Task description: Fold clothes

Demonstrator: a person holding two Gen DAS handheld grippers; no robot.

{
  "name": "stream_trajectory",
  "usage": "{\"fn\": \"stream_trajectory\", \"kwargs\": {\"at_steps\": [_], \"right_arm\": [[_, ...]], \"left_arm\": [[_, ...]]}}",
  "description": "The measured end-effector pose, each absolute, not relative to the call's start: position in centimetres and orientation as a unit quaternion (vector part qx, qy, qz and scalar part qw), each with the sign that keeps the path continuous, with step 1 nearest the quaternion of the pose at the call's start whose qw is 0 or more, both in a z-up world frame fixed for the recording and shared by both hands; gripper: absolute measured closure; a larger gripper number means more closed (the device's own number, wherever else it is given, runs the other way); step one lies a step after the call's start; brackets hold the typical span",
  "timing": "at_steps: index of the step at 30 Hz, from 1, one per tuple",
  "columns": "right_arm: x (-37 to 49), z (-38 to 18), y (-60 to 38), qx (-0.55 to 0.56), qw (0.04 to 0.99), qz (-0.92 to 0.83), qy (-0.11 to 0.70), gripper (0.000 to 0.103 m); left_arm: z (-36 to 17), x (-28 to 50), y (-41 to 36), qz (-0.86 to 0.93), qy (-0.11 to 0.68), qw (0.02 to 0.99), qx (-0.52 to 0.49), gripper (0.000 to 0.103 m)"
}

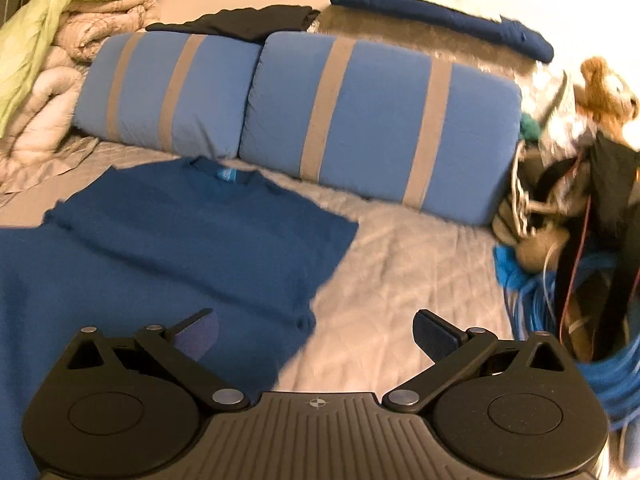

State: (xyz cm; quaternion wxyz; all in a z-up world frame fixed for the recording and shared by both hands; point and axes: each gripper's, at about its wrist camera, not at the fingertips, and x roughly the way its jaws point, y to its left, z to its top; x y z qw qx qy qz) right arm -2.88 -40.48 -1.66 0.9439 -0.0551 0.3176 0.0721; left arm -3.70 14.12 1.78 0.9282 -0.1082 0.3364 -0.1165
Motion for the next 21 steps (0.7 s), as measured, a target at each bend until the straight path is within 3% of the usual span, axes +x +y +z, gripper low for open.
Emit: {"fn": "stream_trajectory", "kwargs": {"at_steps": [4,9,16,21], "right_arm": [[-6.0,-3.6,-43.6,0.012,0.933,0.095,0.348,0.001],[-8.4,-7.0,-46.7,0.15,0.889,0.184,0.392,0.017],[-10.3,-11.6,-48.0,0.303,0.819,0.281,0.397,0.026],[-10.7,-13.8,-47.7,0.372,0.783,0.312,0.388,0.045]], "left_arm": [[1.3,-4.3,14.6,-0.13,0.349,0.919,-0.127,0.03],[0.9,-5.5,15.4,-0.131,0.352,0.915,-0.151,0.03],[0.2,-7.2,16.4,-0.132,0.355,0.907,-0.185,0.031],[-0.5,-8.4,17.2,-0.165,0.352,0.891,-0.235,0.031]]}}
